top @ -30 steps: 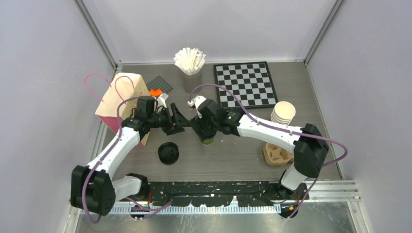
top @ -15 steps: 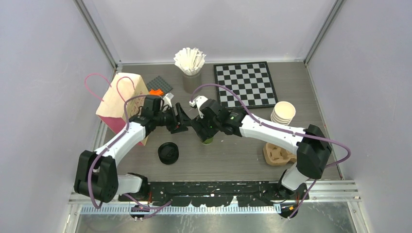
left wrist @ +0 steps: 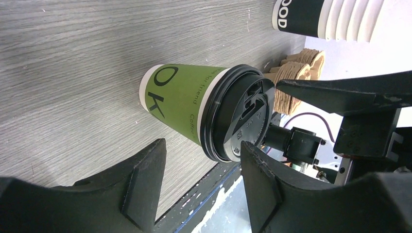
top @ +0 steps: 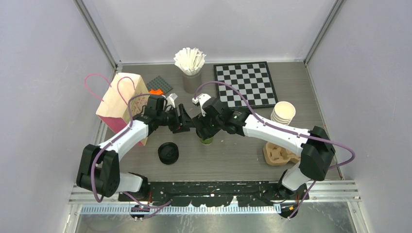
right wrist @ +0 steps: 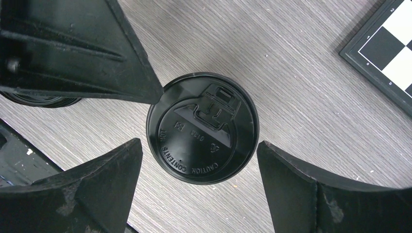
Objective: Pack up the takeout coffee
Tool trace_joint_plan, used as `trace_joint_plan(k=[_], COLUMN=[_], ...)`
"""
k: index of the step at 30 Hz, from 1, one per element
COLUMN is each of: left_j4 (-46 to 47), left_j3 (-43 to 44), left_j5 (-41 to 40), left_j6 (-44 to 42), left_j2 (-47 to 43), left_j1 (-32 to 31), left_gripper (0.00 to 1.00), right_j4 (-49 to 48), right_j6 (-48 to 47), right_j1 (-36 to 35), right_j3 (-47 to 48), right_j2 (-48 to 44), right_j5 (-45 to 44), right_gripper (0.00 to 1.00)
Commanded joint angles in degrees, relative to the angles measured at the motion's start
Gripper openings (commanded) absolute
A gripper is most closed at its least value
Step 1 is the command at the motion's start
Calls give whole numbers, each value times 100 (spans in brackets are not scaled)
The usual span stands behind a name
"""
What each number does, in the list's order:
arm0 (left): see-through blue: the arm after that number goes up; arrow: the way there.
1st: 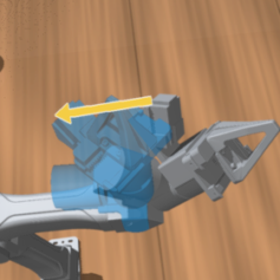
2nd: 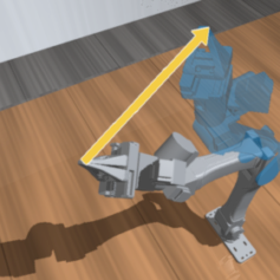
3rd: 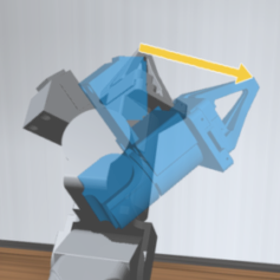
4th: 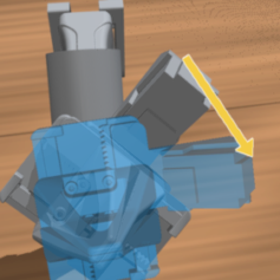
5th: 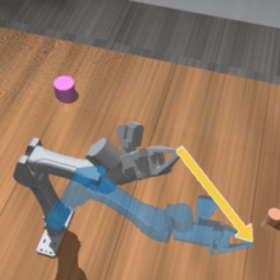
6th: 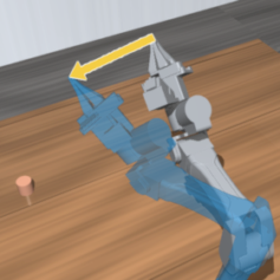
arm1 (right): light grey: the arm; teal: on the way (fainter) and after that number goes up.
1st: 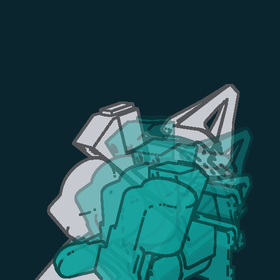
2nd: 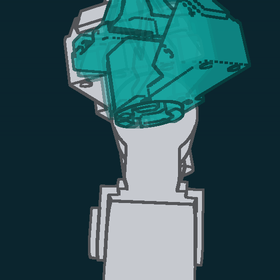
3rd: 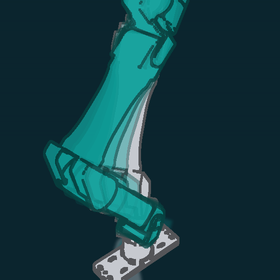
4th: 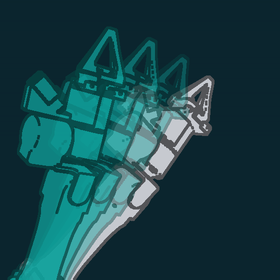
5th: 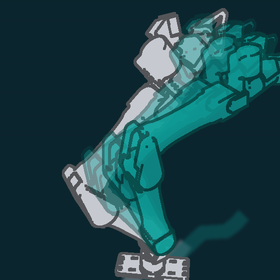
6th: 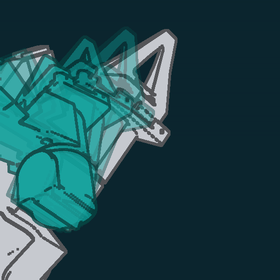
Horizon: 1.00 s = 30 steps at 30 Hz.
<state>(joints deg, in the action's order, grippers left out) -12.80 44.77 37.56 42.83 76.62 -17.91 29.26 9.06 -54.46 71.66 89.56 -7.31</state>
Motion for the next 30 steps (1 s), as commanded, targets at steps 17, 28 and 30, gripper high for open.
trace_joint_plan(k=[17,28,30], left_j4=[120,93,99], left_j3=[310,321,321], left_j5=[-109,-259,-286], left_j6=[-368,-485,-494], left_j2=[81,277,321], left_j1=[-254,-381,-416], left_gripper=[54,49,46], right_j4=[-229,-546,-603], right_j6=[879,972,1001], right_j1=[761,882,906], right_j3=[-170,-618,-752], right_j2=[-388,-215,-227], right_j5=[812,1060,1070], right_gripper=[44,36,33])
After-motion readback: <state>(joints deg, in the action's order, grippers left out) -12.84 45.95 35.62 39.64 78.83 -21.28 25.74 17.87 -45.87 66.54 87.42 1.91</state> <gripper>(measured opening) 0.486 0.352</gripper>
